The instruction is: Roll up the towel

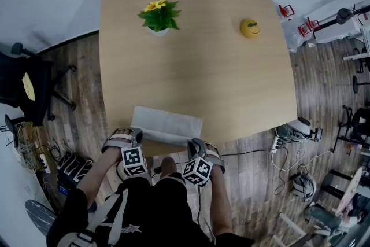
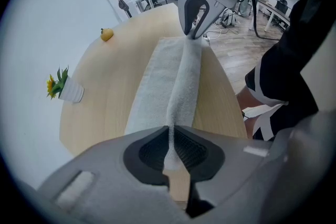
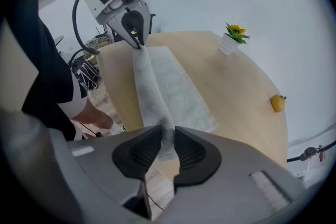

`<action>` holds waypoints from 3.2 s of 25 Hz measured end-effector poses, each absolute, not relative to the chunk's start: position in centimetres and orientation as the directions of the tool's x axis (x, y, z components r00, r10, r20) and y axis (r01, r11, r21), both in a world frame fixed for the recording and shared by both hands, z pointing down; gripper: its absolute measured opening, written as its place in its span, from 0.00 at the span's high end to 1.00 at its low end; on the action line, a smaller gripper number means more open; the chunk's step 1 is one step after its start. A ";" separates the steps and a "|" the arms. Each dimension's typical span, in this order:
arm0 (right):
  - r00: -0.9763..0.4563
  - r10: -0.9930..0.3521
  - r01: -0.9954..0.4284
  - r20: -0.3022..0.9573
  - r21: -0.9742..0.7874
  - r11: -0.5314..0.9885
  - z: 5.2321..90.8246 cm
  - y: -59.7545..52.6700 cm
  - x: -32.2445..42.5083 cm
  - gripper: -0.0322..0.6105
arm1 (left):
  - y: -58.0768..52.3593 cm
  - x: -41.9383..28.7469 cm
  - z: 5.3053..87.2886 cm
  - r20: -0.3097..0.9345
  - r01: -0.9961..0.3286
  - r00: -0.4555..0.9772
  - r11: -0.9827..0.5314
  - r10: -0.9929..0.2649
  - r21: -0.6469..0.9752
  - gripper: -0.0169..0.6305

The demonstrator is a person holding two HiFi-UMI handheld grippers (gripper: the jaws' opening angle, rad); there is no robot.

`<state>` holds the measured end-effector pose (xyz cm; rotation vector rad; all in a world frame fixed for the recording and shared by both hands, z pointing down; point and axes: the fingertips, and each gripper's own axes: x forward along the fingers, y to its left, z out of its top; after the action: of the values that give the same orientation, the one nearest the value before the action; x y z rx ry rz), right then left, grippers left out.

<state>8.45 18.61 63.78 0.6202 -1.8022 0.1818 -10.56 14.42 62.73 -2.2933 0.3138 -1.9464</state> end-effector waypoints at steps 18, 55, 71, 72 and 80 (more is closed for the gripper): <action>-0.225 -0.276 -0.510 0.934 0.128 0.850 64.7 16.5 8.5 0.81 | 12.6 -10.2 64.5 0.970 -0.091 0.155 -0.980 -0.187 -0.175 0.91; -0.223 -0.349 -0.470 0.910 0.213 0.857 63.7 20.5 7.7 0.75 | 16.0 -10.1 63.4 0.958 -0.118 0.169 -0.970 -0.230 -0.212 0.74; -0.225 -0.350 -0.476 0.909 0.210 0.854 65.1 19.3 7.8 0.77 | 15.2 -9.9 65.0 0.959 -0.106 0.169 -0.971 -0.228 -0.212 0.78; -0.226 -0.352 -0.475 0.908 0.213 0.854 65.1 19.3 7.8 0.77 | 15.2 -9.9 65.0 0.958 -0.103 0.170 -0.971 -0.230 -0.215 0.78; -0.227 -0.369 -0.474 0.902 0.228 0.850 65.1 19.2 7.9 0.79 | 14.9 -10.1 65.0 0.950 -0.086 0.158 -0.962 -0.271 -0.260 0.82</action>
<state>7.88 19.21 65.08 0.6352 -1.8425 0.1114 -10.07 14.87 65.05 -2.2755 0.3534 -1.9169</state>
